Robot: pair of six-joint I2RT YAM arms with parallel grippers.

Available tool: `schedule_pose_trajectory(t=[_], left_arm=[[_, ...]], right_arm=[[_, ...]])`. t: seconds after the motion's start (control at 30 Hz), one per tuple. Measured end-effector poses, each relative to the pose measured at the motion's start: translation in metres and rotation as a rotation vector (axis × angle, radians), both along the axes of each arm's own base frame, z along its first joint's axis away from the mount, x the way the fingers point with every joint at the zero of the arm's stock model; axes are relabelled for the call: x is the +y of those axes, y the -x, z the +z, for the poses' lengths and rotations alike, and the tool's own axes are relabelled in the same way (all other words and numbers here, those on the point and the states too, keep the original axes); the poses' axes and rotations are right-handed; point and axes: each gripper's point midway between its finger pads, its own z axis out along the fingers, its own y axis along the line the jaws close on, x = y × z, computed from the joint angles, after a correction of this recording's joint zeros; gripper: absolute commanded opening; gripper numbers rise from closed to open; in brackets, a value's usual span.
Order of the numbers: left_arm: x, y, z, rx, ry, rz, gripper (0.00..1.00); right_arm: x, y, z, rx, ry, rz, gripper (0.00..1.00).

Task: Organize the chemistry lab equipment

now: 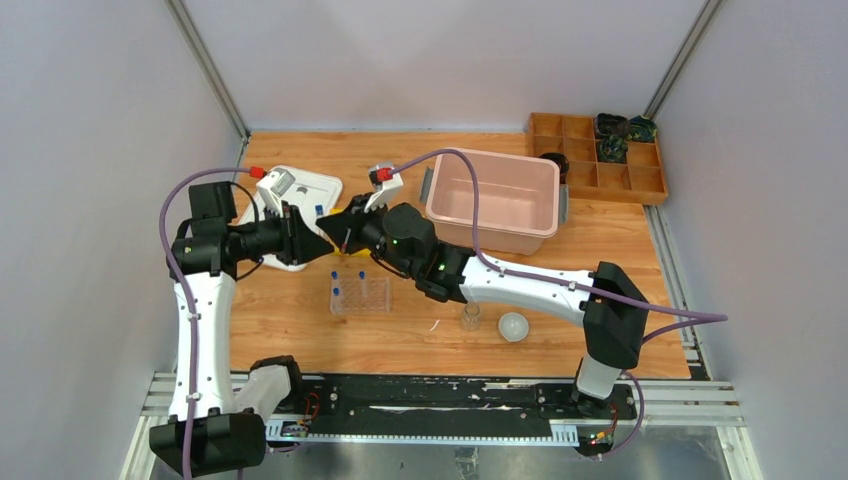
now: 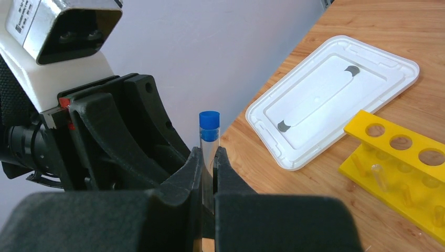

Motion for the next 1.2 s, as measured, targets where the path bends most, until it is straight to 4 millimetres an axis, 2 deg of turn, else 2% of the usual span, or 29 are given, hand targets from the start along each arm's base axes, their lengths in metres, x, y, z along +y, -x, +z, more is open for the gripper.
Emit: schedule_pose_trajectory(t=[0.13,0.23,0.33,0.47,0.53,0.67,0.9,1.07,1.2], left_arm=[[0.002,-0.002,-0.003,0.006,-0.011,0.012,0.04],[0.003,-0.003,-0.003,0.006,-0.018,0.015,0.01],[0.004,-0.003,-0.003,-0.001,-0.024,0.015,0.0],[0.005,-0.004,-0.002,-0.018,-0.039,0.012,0.0],[0.005,-0.005,-0.002,-0.024,-0.044,0.01,0.0],[0.007,-0.005,-0.003,-0.034,-0.056,0.008,0.0],[0.008,-0.006,-0.004,-0.047,-0.073,0.008,0.0],[0.009,-0.006,-0.004,-0.051,-0.077,0.009,0.0],[0.009,-0.006,-0.003,-0.059,-0.085,0.011,0.0]], right_arm=[[0.0,0.0,0.0,0.003,-0.001,0.0,0.34],[-0.001,0.0,-0.004,0.034,0.04,-0.005,0.47],[-0.004,-0.003,0.001,0.065,0.083,-0.011,0.48],[-0.011,-0.016,0.024,0.081,0.102,-0.007,0.48],[-0.013,-0.019,0.028,0.087,0.114,0.003,0.48],[-0.009,-0.026,0.022,0.106,0.172,0.041,0.48],[0.0,-0.014,-0.007,0.137,0.277,0.137,0.48],[0.007,-0.012,-0.01,0.139,0.292,0.168,0.43],[0.011,-0.012,-0.011,0.131,0.303,0.185,0.34]])
